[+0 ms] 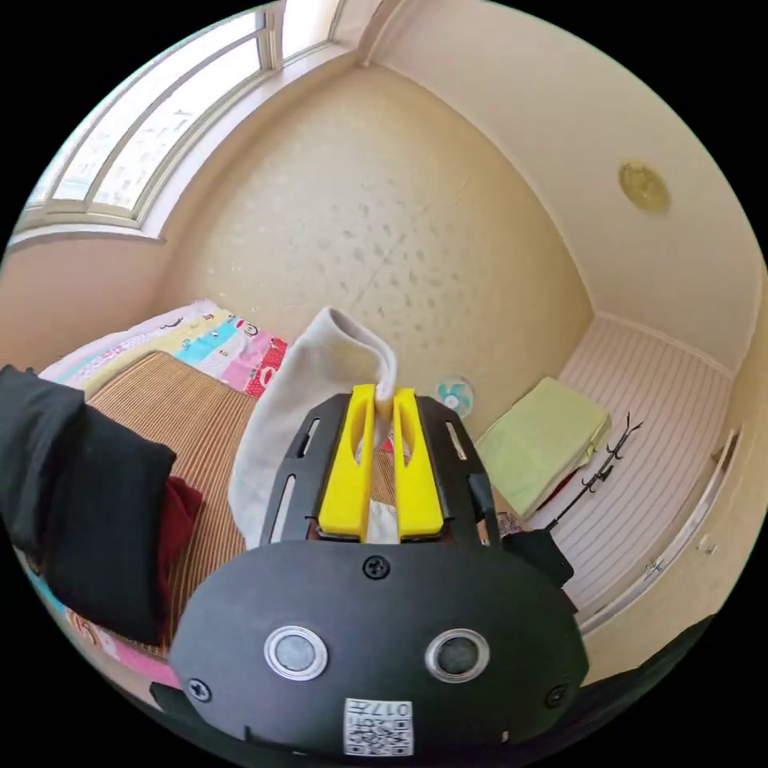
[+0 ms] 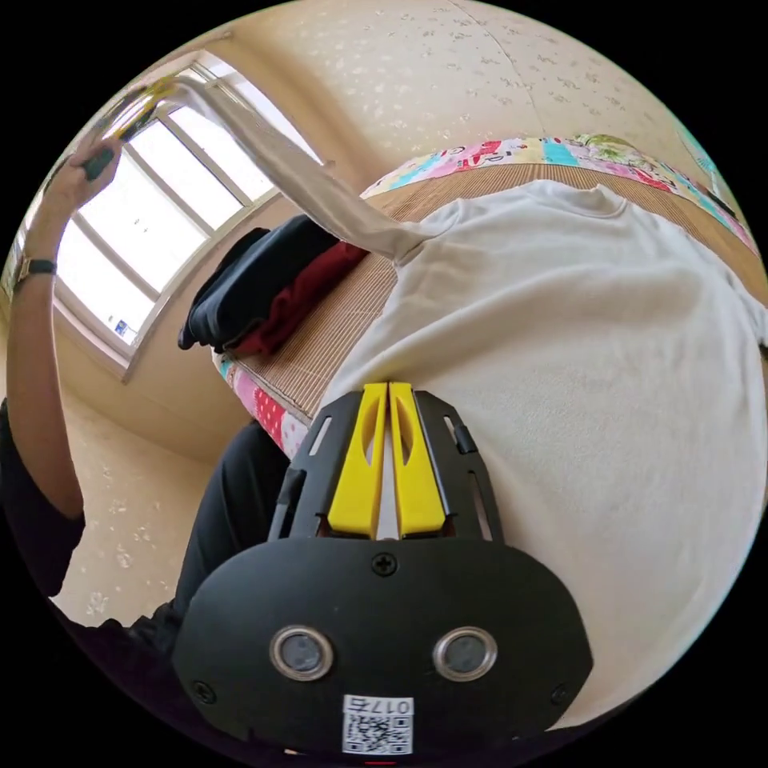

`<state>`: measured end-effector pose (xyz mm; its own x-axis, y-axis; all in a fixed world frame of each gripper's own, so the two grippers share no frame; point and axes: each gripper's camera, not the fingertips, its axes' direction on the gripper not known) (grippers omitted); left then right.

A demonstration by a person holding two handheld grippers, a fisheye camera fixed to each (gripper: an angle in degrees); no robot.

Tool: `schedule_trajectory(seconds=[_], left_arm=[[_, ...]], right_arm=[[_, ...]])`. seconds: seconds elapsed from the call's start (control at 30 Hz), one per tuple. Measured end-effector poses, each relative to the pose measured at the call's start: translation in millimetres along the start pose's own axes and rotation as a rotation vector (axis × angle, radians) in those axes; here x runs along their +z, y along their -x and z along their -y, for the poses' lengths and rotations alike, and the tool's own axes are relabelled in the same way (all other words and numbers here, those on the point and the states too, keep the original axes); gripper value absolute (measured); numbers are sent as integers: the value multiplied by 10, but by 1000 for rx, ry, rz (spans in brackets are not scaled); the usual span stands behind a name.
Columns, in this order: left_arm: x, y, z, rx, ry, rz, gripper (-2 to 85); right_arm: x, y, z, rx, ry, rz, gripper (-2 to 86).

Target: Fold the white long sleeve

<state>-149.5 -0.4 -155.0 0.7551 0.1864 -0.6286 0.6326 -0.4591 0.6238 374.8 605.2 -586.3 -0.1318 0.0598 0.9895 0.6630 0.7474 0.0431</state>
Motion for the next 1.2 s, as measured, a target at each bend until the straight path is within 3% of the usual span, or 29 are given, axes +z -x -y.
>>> schedule_trajectory(seconds=[0.17,0.3,0.5,0.63,0.7,0.83,0.93,1.03,1.1,1.13,1.2], left_arm=[[2414,-1632,-1334,222,398,-167,80],[3081,-2014,-2572,243,607,-224,77],[1824,-1501,-3797,197,611,-45,92],[492,-665,-4034,89,611,282,130],[6,-283,-4129,-46,631,363,151],[-387,171,-4642,-259,765,227,148],[-198,167,-4929,-257,876,129,121],[-142,100,-4899,-182,896,177,63],[-77,-1,-4818,-58,990,111,39],[-37,-129,-4727,48,1119,9,37],[-311,-305,-4375,145,1133,39,35]], right_arm=[[-779,-43,-149,-45,-22,254,10],[-1582,-362,-634,26,-78,159,23],[-2330,-672,-912,141,-74,-119,58],[-2614,-682,-600,182,-102,-204,88],[-2677,-678,-429,211,-102,-246,98],[-2965,-683,-273,348,-189,-324,118],[-3304,-695,-340,497,-273,-353,139],[-3308,-646,-186,506,-95,-361,116],[-3355,-557,8,461,47,-320,71],[-3530,-411,133,386,64,-252,47],[-3974,-130,239,295,-33,-215,36]])
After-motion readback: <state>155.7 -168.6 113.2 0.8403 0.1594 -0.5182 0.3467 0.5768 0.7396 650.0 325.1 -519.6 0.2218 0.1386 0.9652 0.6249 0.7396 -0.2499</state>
